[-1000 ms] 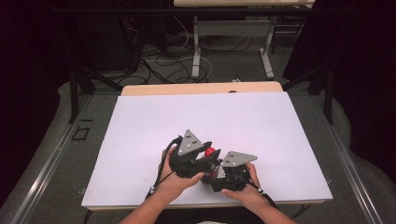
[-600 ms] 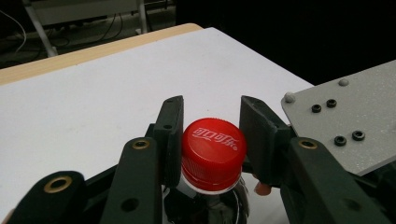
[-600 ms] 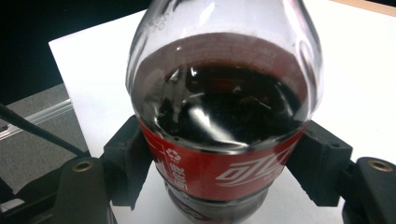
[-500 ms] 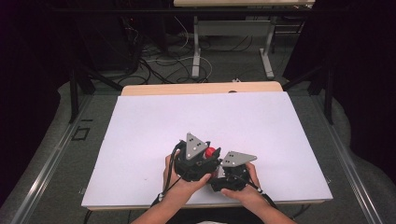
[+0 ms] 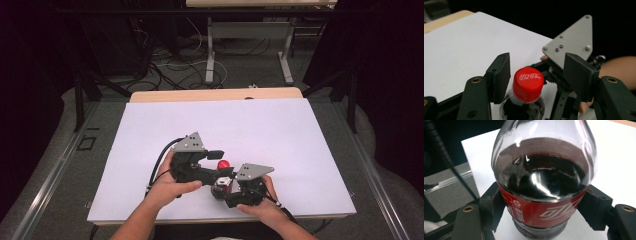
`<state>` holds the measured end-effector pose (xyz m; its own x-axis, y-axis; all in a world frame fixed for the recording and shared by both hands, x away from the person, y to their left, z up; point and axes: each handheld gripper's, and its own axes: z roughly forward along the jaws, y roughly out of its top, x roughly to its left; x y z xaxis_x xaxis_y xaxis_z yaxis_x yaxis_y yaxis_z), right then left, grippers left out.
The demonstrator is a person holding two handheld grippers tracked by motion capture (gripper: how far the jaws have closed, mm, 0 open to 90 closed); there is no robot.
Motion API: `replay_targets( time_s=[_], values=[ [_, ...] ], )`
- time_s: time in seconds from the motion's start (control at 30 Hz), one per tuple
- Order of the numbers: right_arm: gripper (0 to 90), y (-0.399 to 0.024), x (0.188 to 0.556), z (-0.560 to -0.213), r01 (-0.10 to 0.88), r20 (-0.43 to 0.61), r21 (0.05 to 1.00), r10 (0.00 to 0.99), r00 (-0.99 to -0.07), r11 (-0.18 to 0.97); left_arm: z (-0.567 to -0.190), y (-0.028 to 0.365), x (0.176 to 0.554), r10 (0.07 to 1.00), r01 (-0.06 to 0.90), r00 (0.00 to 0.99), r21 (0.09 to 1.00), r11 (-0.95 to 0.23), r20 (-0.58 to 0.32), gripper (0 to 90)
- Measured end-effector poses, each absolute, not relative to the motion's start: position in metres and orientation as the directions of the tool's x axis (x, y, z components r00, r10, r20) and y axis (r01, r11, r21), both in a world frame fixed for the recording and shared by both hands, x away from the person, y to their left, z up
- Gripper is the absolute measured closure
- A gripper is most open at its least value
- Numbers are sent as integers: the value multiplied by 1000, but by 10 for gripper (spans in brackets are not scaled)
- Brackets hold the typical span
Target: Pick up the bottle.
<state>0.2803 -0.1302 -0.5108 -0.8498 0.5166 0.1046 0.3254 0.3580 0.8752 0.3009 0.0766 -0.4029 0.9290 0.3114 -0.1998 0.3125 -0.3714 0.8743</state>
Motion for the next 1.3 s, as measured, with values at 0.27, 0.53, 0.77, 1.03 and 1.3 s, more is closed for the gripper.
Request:
replay_targets(
  time_s=[0.27,0.53,0.77,1.03,1.3],
  values=[
    [288,-127,277,-510,307,101,869,470,-877,387,-410,82,312,182,266,962,866,-423,-206,487],
    [288,-127,276,-510,298,96,874,465,-880,384,-410,80,311,198,241,966,859,-452,-167,609],
    [288,-127,276,-510,302,96,877,479,-873,375,-410,79,308,236,248,959,861,-443,-155,616],
    [288,-129,279,-510,317,92,875,515,-852,367,-410,71,299,343,260,933,863,-433,-109,618],
    [288,-134,281,-510,330,83,874,557,-826,358,-409,54,288,495,308,865,864,-398,-80,618]
  ],
)
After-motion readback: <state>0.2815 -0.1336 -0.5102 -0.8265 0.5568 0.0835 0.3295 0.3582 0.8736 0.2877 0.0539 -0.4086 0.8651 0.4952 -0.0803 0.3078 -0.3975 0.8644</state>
